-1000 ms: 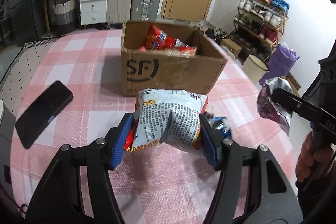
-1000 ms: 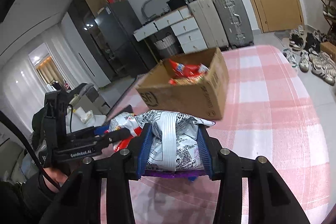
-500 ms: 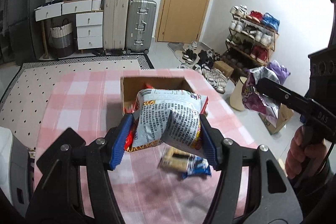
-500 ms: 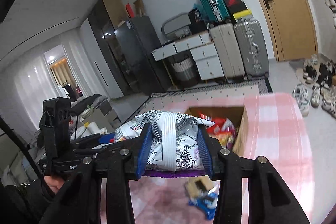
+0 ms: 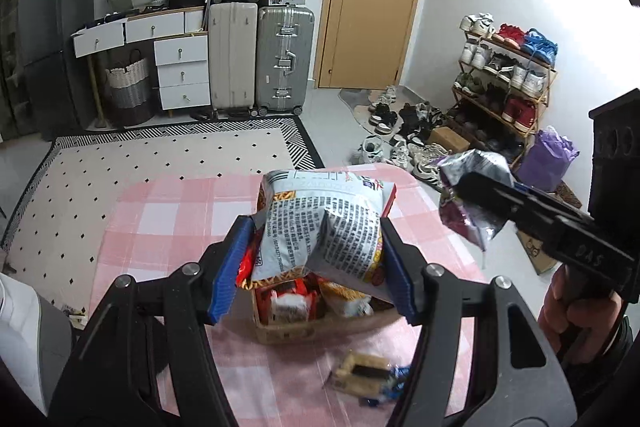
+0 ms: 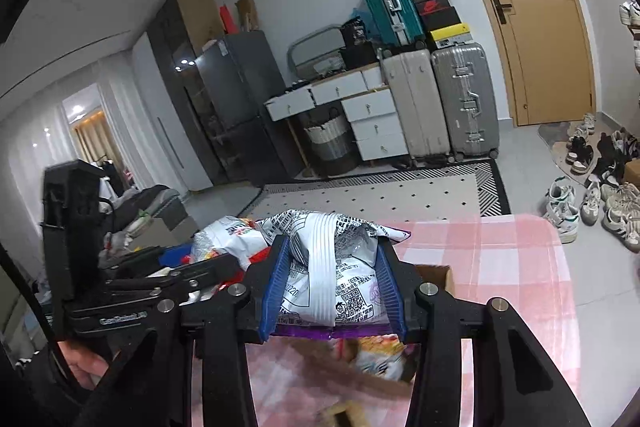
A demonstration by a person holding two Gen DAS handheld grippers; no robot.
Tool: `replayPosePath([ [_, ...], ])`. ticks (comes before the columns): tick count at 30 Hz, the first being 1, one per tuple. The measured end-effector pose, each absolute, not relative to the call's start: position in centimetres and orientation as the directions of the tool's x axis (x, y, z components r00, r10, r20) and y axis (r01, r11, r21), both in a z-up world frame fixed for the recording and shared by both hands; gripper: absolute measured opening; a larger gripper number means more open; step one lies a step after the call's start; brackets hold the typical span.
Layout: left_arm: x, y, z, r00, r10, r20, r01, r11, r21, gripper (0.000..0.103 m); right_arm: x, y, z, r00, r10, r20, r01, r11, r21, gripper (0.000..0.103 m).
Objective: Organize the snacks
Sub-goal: 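Carry both held bags over the cardboard box with both tools, then open both tools to drop the white bag and silver bag into the box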
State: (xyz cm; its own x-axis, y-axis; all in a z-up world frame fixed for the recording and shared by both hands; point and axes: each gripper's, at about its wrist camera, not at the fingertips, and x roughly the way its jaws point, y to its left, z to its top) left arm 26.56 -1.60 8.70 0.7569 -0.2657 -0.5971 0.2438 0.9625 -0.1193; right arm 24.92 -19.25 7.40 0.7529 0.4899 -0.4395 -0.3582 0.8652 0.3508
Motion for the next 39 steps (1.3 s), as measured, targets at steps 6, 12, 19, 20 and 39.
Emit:
replayPosePath([
  [6, 31.2, -3.2, 4.5, 0.710, -0.245, -0.660, 0.226, 0.967, -0.115, 0.060, 29.8, -19.1, 3.5, 0.721, 0.460, -0.519, -0.311, 0.883, 0.351, 0.043],
  [12, 34.3, -4.0, -0.1, 0.682, -0.231, -0.694, 0.219, 0.970, -0.108, 0.060, 32.4, -19.4, -0.5, 0.692, 0.457, -0.559, -0.293, 0.885, 0.361, 0.043],
  [19, 37.0, -4.6, -3.6, 0.658, -0.225, -0.718, 0.221, 0.970, -0.101, 0.061, 34.1, -19.0, -3.8, 0.674, 0.447, -0.587, -0.284, 0.892, 0.352, 0.044],
  [20, 37.4, -4.7, -4.0, 0.652, -0.226, -0.724, 0.223, 0.969, -0.102, 0.061, 34.3, -18.9, -4.0, 0.672, 0.446, -0.591, -0.285, 0.892, 0.350, 0.044],
  [39, 30.7, -5.0, -1.1, 0.723, -0.232, -0.651, 0.261, 0.964, -0.054, 0.081, 27.3, -20.3, -0.3, 0.746, 0.438, -0.502, -0.316, 0.896, 0.313, 0.081],
])
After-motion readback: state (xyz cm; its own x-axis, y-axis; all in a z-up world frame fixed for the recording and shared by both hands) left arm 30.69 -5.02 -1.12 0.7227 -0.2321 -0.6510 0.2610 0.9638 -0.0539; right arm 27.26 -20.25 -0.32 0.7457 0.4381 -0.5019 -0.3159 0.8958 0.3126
